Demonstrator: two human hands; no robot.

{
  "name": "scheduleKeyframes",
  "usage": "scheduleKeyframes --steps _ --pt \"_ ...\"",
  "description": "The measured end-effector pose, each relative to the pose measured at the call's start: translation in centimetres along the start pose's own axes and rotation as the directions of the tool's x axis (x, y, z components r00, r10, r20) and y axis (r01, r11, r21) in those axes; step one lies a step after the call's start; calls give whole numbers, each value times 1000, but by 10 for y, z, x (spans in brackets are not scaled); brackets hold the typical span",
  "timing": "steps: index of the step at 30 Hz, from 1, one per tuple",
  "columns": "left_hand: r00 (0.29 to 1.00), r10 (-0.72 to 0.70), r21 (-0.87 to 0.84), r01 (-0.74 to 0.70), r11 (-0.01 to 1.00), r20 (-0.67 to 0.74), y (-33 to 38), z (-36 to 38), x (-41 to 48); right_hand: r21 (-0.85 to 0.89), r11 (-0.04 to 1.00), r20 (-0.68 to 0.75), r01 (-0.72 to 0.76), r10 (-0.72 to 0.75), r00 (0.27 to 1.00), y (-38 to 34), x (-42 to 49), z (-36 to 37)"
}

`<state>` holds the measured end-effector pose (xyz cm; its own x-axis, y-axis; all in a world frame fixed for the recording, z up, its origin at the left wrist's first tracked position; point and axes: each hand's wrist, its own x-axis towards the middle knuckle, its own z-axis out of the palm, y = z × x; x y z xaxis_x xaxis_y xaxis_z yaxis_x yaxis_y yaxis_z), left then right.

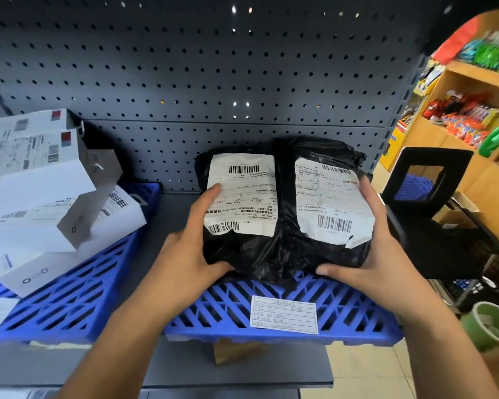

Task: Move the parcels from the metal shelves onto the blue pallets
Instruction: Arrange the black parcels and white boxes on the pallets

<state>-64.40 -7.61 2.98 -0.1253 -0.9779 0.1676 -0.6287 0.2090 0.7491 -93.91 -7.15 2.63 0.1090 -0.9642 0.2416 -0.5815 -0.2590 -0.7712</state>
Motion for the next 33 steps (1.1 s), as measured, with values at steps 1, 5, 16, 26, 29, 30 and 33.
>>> scheduleKeyframes --steps 1,5,16,26,29,30,33 --pt "1000 -11 3 12 1000 -25 1 1 -1 -20 1000 -6 11 -11 1000 2 0 0" --pt "997 -28 -2 28 1000 -75 6 4 -2 -49 999 -47 19 -22 999 6 1 1" --pt "999 27 -12 -27 1000 -32 1 2 -6 -42 999 -100 18 -23 995 4 -9 0" --pt "986 114 -130 -99 987 120 -14 -40 -5 62 993 20 100 -102 995 -3 -19 -34" --pt "993 114 -145 -112 983 7 -17 -43 -3 172 964 -18 202 -202 979 -6 -18 -38" --pt "992 121 -169 -122 978 -18 -15 -41 -2 224 949 -70 221 -211 975 -8 -16 -37" --pt "988 148 -212 -154 965 -42 -4 -29 5 246 945 -171 218 -179 969 -17 -3 -30"
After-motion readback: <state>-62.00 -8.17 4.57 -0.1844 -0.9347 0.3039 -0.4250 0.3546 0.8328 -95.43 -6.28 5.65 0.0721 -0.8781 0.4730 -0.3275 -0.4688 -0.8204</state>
